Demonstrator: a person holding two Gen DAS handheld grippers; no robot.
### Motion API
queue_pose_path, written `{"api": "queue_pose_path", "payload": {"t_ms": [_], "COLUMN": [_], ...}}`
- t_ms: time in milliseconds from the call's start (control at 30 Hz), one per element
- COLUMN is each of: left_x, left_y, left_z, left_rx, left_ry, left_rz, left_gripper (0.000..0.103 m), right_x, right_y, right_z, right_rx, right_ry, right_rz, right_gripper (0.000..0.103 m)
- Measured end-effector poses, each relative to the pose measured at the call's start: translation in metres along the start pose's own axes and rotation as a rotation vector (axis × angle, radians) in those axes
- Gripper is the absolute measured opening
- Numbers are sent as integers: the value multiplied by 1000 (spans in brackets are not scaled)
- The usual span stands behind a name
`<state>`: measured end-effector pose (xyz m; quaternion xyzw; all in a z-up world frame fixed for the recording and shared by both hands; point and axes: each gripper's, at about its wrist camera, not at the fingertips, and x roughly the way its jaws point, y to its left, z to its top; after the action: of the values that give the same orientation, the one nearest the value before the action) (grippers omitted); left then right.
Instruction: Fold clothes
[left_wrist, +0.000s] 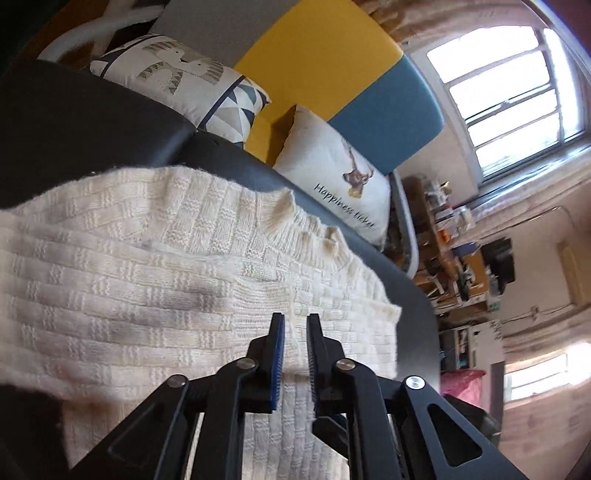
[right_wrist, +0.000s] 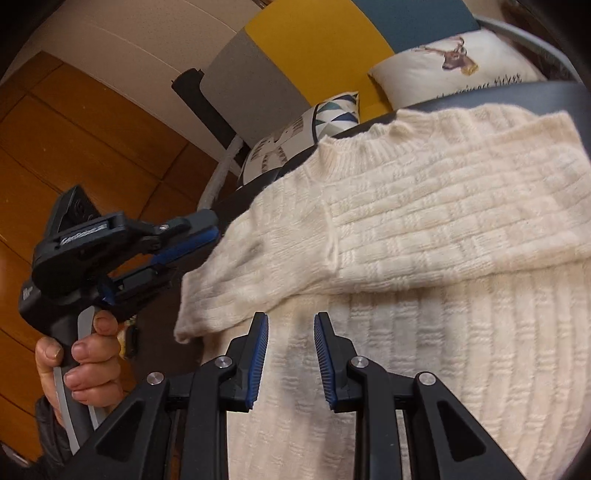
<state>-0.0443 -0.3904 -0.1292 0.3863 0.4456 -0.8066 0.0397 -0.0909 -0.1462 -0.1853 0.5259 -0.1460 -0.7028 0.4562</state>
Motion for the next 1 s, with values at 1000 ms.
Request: {"api": "queue_pose_path", "payload": {"t_ms": [1000], "left_x": [-133], "left_y": [200], "left_z": [-95], "left_rx": [-465], "left_ry": [-202], "left_rz": [-117], "left_gripper": [35], "right_x": [66], "right_y": [-3], "right_z": [29], "right_rx": [263], "right_ry": [-61], "right_rz": [-88], "right_gripper": [18]}}
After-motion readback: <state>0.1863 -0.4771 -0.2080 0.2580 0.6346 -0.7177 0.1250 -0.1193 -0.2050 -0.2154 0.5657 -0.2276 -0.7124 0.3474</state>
